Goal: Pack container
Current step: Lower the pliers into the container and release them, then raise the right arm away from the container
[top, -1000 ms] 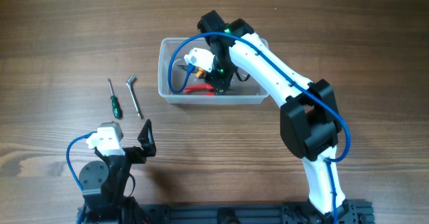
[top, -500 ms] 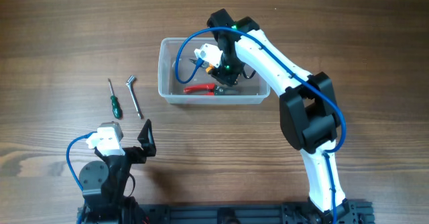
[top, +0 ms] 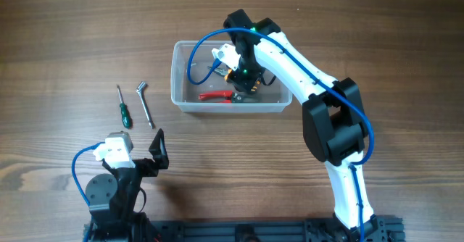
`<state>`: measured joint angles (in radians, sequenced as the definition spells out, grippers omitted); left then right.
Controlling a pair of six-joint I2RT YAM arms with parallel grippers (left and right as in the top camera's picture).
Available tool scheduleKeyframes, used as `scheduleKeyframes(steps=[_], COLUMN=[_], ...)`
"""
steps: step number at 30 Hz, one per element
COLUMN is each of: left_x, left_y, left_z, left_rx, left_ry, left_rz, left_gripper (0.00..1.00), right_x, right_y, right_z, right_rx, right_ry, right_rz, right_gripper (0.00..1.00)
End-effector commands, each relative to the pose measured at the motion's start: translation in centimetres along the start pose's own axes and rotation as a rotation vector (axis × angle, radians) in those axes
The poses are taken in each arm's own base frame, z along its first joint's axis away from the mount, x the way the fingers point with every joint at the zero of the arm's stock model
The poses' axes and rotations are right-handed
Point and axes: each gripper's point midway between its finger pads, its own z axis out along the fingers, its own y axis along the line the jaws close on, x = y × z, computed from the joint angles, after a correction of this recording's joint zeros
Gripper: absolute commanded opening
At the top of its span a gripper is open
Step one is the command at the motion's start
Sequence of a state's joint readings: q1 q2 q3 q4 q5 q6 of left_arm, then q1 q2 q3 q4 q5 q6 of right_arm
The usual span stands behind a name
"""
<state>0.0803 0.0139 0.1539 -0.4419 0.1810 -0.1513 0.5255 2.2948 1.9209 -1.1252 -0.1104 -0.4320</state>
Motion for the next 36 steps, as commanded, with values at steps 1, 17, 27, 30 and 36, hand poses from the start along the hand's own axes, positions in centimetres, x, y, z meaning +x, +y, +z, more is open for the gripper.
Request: scheduleKeyframes(steps=[1,17,27,30,36], left_x=[0.1,0.1,0.1,0.1,0.1], left_y=[-0.1,-0.1,-0.1,-0.1,-0.1], left_z=[0.0,0.0,0.0,0.0,0.0], left_rx=[0.007,0.007,0.007,0.007,0.007], left_ry=[-0.001,-0.001,-0.001,-0.001,-0.001], left_rz=[0.018,0.018,0.018,0.018,0.018], left_gripper=[1.00,1.00,1.00,1.00,1.00], right_x=[-0.3,15.2,24.6,24.5,24.4], right_y=[0.1,-15.6,-20.7,-20.8,-21.0], right_z=[-1.1,-23.4,-24.5,-24.5,-24.6], right_rx=[0.003,0.337,0.393,0.398,0.402], right_ry=[0.008,-0.259,-0.239,-0.246,-0.253], right_rz=[0.066,0.983,1.195,1.193,1.192], right_gripper=[0.36,0.61,1.00,1.00,1.00])
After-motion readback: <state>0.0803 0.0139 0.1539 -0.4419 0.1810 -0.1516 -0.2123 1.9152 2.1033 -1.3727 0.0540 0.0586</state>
